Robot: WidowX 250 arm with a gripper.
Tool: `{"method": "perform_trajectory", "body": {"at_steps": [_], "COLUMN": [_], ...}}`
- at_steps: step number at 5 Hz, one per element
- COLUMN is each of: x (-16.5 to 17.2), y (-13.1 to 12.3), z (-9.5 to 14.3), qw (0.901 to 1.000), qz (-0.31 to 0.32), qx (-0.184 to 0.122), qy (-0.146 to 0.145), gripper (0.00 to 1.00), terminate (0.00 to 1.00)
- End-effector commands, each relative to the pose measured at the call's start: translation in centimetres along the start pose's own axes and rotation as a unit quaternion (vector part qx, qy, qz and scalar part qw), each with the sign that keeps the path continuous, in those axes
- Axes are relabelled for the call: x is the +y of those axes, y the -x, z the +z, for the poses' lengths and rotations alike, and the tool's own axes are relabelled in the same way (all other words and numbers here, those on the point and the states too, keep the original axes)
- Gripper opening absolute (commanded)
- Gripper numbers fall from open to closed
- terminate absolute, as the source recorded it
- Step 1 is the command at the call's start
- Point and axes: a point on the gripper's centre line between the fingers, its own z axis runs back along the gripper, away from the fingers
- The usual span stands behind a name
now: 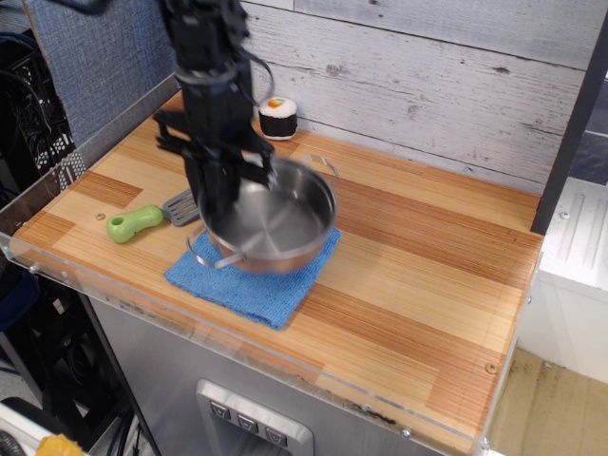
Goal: Place the steel pan onto the blue piece of cloth.
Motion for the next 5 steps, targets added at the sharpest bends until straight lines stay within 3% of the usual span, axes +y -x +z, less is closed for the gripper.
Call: {"method": "perform_trajectory", "body": {"at_steps": [1, 3, 5], "x": [0.8, 3.6, 2.6], "y": [0.2, -0.2, 0.2], "z": [0.6, 1.4, -1.1], "qw": [0.9996, 0.9987, 0.9990], "qz": [0.005, 0.022, 0.006], "qx": [-0.015, -0.018, 0.016], "qy": [-0.024, -0.043, -0.042], "gripper": [0.00, 0.00, 0.00], "terminate": [0.00, 0.00, 0.00]}}
